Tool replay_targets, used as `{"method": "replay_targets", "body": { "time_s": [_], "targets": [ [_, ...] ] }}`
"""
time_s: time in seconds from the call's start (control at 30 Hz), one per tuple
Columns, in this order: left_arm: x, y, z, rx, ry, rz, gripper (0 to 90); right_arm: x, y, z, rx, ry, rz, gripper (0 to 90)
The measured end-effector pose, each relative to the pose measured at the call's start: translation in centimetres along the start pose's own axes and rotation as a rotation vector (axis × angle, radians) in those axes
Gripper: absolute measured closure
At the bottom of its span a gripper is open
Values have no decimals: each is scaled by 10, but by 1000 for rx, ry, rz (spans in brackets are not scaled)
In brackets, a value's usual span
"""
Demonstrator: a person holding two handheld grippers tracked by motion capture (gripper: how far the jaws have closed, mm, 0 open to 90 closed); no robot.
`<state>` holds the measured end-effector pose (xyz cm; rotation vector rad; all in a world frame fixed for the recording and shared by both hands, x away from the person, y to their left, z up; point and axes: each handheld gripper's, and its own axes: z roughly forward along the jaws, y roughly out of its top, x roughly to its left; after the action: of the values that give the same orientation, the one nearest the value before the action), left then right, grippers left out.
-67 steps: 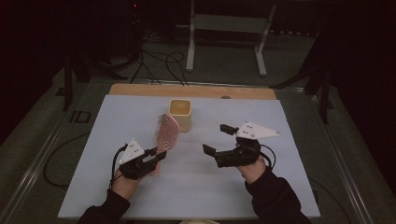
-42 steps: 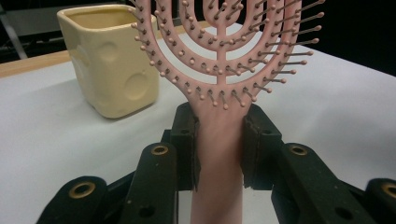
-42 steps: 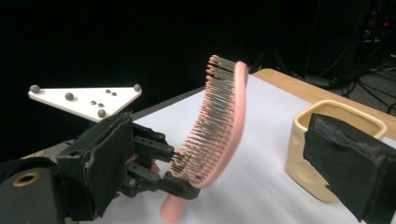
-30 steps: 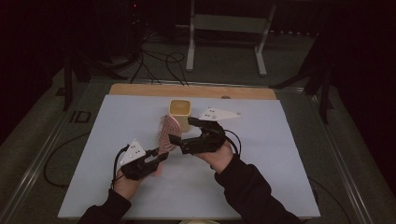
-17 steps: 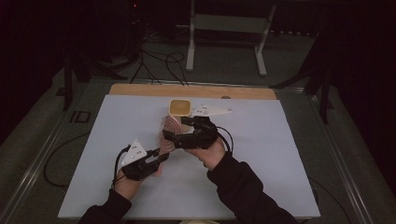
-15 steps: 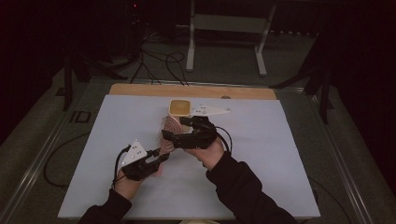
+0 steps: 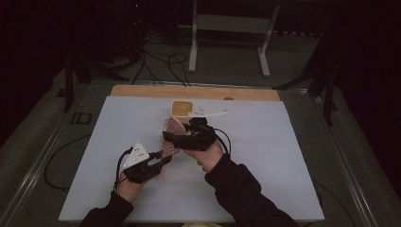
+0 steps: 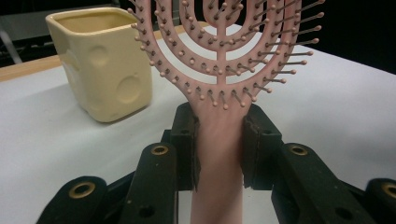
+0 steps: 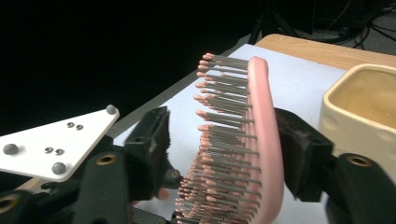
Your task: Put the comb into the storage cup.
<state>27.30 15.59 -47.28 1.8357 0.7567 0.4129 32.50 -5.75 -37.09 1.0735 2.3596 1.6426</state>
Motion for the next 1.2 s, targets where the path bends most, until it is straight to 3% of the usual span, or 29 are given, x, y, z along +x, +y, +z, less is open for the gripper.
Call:
{"method": "replay_targets", "body": {
  "time_s": [0.4, 0.87, 1.2],
  "targets": [
    [0, 0, 1, 0, -19, -4, 706, -2, -2, 1, -2, -24, 11, 608],
    [-1, 0, 2, 12, -14, -5, 706, 0, -3, 1, -6, -44, -7, 639],
    [-1, 0, 5, 12, -38, -31, 703, 3, -3, 1, -16, -64, -36, 646]
  ]
}}
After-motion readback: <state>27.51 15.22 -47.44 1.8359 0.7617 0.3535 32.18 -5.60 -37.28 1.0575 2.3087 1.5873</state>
